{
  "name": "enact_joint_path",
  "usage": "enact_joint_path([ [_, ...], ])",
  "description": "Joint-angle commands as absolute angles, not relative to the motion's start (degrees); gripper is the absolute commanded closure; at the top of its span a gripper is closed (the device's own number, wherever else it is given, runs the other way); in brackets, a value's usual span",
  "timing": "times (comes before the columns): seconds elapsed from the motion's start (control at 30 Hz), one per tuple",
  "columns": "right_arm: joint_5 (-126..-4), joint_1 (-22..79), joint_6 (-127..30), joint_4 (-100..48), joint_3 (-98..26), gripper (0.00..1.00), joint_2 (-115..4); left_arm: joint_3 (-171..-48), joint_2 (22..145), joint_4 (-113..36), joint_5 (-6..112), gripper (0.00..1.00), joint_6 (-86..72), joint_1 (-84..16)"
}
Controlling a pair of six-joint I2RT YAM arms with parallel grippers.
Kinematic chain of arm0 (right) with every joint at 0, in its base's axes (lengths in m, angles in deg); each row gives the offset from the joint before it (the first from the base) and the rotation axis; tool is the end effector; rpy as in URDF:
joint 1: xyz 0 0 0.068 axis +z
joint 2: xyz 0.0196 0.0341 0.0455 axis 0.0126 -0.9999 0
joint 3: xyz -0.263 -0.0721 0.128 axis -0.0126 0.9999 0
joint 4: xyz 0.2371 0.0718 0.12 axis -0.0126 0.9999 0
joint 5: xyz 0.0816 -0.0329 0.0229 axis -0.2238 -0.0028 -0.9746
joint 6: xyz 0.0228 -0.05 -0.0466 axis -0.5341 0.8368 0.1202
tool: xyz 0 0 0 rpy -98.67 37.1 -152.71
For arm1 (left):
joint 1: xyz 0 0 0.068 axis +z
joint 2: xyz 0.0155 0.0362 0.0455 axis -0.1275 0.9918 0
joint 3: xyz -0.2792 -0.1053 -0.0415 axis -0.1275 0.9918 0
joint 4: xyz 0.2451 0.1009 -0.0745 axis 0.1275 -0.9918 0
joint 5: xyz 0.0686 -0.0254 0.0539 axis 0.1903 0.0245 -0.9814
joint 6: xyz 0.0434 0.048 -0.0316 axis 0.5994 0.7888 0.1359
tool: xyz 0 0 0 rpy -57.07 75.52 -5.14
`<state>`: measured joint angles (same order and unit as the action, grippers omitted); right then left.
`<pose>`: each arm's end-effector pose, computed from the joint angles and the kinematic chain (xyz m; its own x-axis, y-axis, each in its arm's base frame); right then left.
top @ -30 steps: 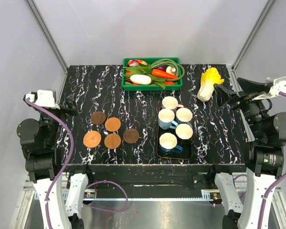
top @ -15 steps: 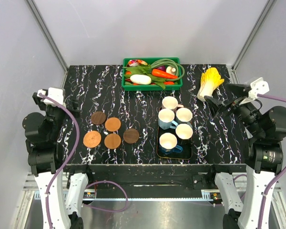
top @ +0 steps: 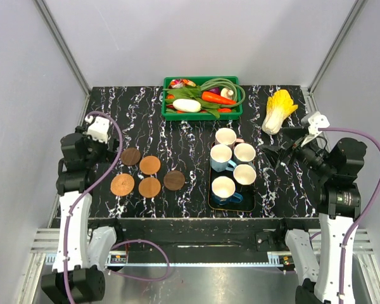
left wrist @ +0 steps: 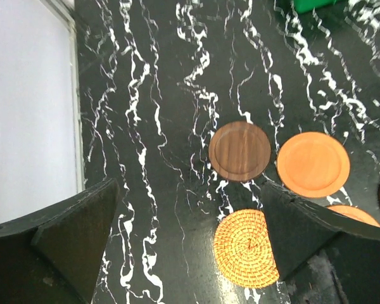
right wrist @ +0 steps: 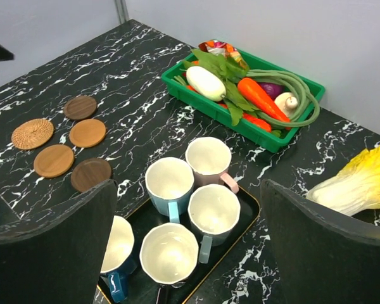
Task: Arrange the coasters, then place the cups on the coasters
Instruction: Move the coaster to the center of the board.
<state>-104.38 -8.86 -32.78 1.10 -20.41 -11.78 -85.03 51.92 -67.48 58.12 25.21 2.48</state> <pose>0.1243 0.0261 0.4363 0.0035 -0.1066 -0.9943 -0.6294 0.7724 -0.0851 0.1842 0.0180 0.3417 -0.3498 0.2910 -0.8905 0.1771 0.9539 0.2422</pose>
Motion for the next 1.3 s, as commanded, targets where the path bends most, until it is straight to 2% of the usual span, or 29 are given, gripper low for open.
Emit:
enact_joint_path([
  [0.0,-108.57,-8.63,-32.57,-1.19,-19.0,0.0,-11.39,-82.2,55.41,-59.12,54.5,0.01,28.36,1.64],
  [0.33,-109.01,-8.54,-32.39,-2.08,-17.24,0.0,-12.36,-83.33,72.1,-52.43,45.88,0.01,30.56,-3.45],
  [0.73,-109.98,-8.54,-33.88,-3.83,-15.84,0.0,-11.75,-86.05,86.34,-47.24,36.3,0.01,33.2,-6.18],
  [1.27,-110.69,-8.54,-34.15,-4.71,-14.87,0.0,-12.09,-89.57,96.72,-44.69,34.71,0.01,32.67,-8.91],
])
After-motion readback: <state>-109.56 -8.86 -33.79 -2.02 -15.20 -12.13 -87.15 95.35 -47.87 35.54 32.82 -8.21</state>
